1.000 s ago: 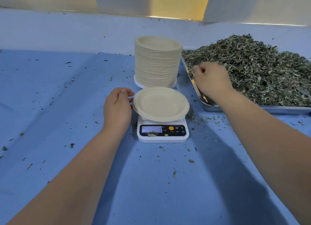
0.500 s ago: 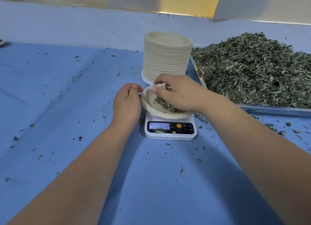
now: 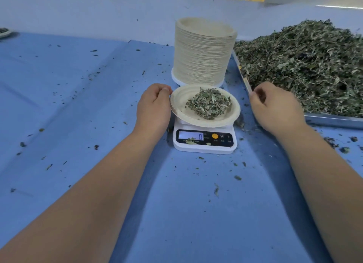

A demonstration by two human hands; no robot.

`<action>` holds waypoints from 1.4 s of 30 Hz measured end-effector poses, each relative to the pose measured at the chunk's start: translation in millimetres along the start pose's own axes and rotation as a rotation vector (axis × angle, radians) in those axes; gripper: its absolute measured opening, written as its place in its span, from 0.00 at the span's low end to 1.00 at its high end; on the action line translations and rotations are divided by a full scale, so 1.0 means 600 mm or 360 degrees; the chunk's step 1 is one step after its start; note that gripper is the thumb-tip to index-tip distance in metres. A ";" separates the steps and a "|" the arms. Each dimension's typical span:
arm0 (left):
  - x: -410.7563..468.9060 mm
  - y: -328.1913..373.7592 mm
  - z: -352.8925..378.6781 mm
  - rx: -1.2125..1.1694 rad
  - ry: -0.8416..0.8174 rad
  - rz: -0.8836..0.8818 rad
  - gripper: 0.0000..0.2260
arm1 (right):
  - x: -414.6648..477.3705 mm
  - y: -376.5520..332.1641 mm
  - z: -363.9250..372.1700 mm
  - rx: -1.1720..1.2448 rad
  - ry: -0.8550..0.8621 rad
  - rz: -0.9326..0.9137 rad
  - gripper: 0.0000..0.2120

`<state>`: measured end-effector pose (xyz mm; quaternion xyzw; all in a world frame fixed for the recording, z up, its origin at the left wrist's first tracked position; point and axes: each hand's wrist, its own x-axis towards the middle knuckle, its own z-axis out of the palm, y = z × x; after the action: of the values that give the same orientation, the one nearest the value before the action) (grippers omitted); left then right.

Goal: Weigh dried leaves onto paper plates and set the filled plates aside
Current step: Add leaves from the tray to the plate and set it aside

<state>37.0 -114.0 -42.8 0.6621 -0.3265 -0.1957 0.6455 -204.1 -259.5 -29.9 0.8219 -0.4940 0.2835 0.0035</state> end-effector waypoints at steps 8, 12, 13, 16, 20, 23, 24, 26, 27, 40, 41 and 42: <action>0.007 -0.009 -0.002 0.0018 -0.0010 0.0013 0.12 | -0.004 -0.010 0.010 -0.0294 -0.0140 0.0106 0.18; 0.009 -0.011 -0.001 0.0012 -0.0022 -0.0008 0.12 | -0.007 -0.013 0.006 -0.0282 -0.0152 0.0118 0.17; 0.009 -0.011 -0.001 0.0011 -0.0026 -0.0014 0.12 | -0.008 -0.014 0.005 -0.0277 -0.0154 0.0117 0.17; 0.009 -0.012 -0.001 0.0015 -0.0037 -0.0019 0.12 | -0.010 -0.017 0.003 -0.0273 -0.0153 0.0107 0.17; 0.009 -0.011 -0.002 0.0033 -0.0038 -0.0019 0.13 | -0.012 -0.020 0.001 -0.0247 -0.0130 0.0111 0.17; 0.008 -0.009 -0.001 0.0030 -0.0043 -0.0030 0.13 | -0.013 -0.025 -0.008 -0.0094 -0.0080 0.0090 0.17; 0.007 -0.008 -0.001 0.0031 -0.0048 -0.0030 0.13 | -0.014 -0.029 -0.012 0.0016 -0.0022 0.0044 0.16; 0.007 -0.008 -0.001 0.0045 -0.0048 -0.0029 0.13 | -0.018 -0.046 -0.024 0.0216 0.0071 -0.0090 0.14; 0.007 -0.009 -0.001 0.0048 -0.0047 -0.0028 0.13 | -0.019 -0.059 -0.032 0.0323 0.0057 -0.0141 0.13; 0.015 -0.011 -0.003 -0.0045 -0.0027 -0.0032 0.12 | 0.032 -0.206 -0.077 0.0070 -0.0549 -0.0494 0.07; 0.016 -0.011 -0.004 -0.0050 -0.0026 -0.0029 0.12 | 0.033 -0.206 -0.078 0.0135 -0.0484 -0.0473 0.06; 0.016 -0.010 -0.004 -0.0053 -0.0030 -0.0026 0.12 | 0.034 -0.205 -0.080 0.0231 -0.0426 -0.0438 0.05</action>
<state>46.6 -119.4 -47.1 0.6520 -0.3239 -0.2126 0.6518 -118.9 -199.4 53.7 0.9101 -0.3514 0.2036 -0.0827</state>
